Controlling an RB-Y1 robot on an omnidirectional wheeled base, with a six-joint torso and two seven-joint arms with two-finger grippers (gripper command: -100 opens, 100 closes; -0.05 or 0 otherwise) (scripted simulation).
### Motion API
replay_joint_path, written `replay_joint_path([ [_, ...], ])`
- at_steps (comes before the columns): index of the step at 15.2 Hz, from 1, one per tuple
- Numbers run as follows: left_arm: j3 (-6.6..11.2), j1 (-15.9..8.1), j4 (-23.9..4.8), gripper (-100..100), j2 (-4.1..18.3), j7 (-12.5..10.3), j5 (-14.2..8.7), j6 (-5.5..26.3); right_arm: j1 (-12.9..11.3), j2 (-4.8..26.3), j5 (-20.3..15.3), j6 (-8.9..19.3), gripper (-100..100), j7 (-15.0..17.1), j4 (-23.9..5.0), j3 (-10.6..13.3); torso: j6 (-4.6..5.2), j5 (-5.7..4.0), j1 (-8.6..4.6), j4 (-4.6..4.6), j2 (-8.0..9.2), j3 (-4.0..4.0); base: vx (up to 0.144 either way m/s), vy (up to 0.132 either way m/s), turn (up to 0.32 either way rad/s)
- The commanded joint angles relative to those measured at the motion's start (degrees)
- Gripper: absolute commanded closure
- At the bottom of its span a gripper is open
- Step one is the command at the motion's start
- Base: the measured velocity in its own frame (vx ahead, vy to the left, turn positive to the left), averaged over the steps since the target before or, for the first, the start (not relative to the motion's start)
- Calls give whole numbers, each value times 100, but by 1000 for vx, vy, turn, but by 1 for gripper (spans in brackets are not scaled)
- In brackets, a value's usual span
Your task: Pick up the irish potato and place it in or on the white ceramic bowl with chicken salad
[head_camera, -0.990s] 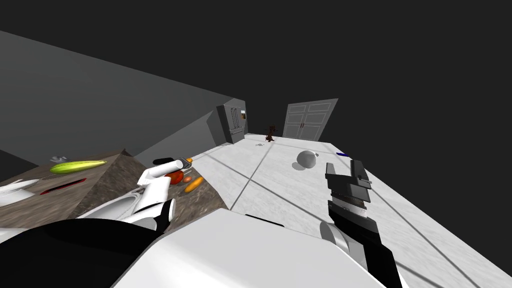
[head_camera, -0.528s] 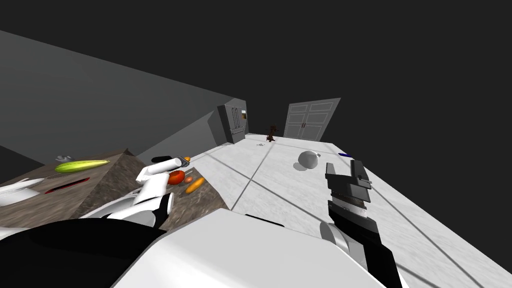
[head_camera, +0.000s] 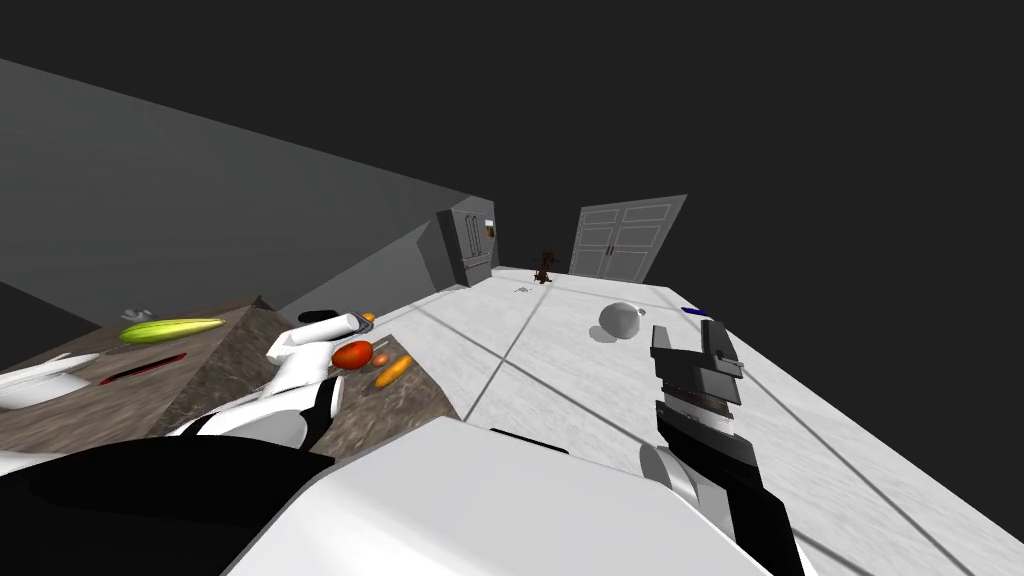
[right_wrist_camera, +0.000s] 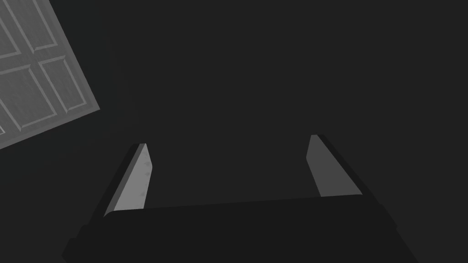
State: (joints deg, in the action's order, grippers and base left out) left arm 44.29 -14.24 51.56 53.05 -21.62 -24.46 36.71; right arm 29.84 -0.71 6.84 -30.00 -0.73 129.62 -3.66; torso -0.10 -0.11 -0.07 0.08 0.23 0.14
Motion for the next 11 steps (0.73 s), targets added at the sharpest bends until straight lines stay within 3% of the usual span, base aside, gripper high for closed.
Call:
replay_joint_path([
  [1,-88,-123,-286,100,217,42,-17,-179,0,0,0,0,0,0,0,0,0,0,0,0,0,0,10,23,22],
  [3,-88,-123,-510,100,217,42,-17,-179,0,0,0,0,0,0,0,0,-4,-6,2,2,0,1,11,32,26],
  [4,-173,-239,-737,100,415,70,-27,-336,0,0,0,0,0,0,0,0,-2,-3,2,1,1,1,10,44,24],
  [6,-173,-239,-920,100,415,70,-27,-336,0,0,0,0,0,0,0,0,-5,-5,7,2,2,2,12,44,17],
  [7,-256,-347,-1105,100,603,98,-34,-485,0,0,0,0,0,0,0,0,-4,-1,6,1,3,2,3,39,26],
  [10,-256,-347,-1320,100,603,98,-34,-485,0,0,0,0,0,0,0,0,-4,-3,3,3,6,4,5,32,13],
  [11,-338,-447,-1558,100,778,125,-40,-625,0,0,0,0,0,0,0,0,-3,0,0,1,6,3,2,24,21],
])
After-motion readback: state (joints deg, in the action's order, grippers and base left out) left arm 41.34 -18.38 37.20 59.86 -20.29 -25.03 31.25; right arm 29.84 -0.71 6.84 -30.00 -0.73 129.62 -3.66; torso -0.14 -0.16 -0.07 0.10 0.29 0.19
